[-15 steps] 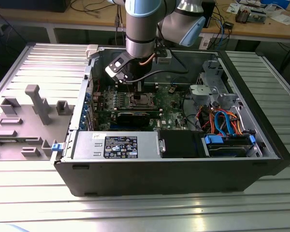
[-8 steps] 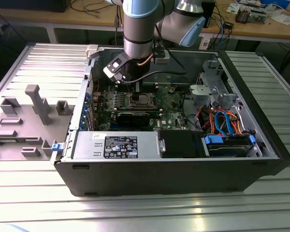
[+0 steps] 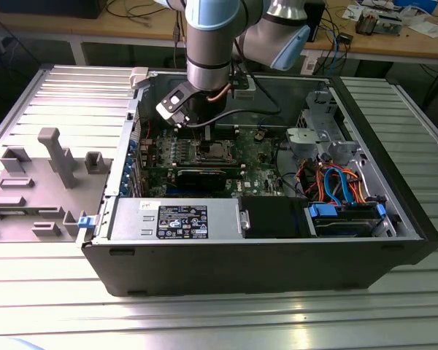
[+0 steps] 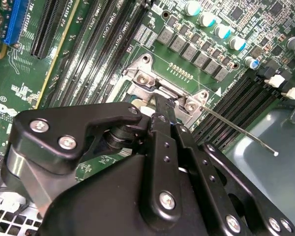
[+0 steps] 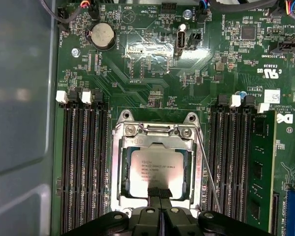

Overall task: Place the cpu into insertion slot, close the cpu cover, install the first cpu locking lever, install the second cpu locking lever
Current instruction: 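Close the cpu cover, then install the first cpu locking lever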

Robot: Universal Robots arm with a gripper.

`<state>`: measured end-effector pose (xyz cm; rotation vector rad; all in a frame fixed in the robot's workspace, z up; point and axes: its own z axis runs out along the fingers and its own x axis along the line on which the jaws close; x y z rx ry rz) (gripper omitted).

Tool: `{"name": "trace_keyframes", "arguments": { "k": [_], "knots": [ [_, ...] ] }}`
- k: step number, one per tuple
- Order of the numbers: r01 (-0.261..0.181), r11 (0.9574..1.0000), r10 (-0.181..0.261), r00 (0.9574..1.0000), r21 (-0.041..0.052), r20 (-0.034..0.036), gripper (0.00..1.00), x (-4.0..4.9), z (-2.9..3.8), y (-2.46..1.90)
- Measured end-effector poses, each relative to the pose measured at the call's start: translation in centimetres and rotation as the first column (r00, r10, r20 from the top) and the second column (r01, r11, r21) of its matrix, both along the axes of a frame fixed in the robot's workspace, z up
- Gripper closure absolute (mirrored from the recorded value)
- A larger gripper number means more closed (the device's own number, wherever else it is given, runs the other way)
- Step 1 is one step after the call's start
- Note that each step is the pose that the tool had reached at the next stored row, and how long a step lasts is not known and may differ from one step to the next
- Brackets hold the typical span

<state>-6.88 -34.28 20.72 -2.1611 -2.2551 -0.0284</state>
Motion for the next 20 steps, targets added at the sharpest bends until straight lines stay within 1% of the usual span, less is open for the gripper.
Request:
{"name": "trace_keyframes", "arguments": {
  "k": [2, 3, 6, 7, 20],
  "knots": [
    [0.000, 1.0000, 0.000, 1.0000, 0.0000, 0.0000, 0.89, 0.00, 0.57, 0.00],
    [0.000, 1.0000, 0.000, 1.0000, 0.0001, -0.0001, 0.89, 0.06, 0.63, 0.00],
    [0.000, 1.0000, 0.000, 1.0000, 0.0000, -0.0016, 0.89, 1.35, 0.63, 0.00],
    [0.000, 1.0000, 0.000, 1.0000, 0.0001, -0.0024, 0.89, 1.57, 0.63, -0.01],
    [0.000, 1.0000, 0.000, 1.0000, 0.0001, -0.0024, 0.89, 1.81, 0.64, 0.00]
  ]
}}
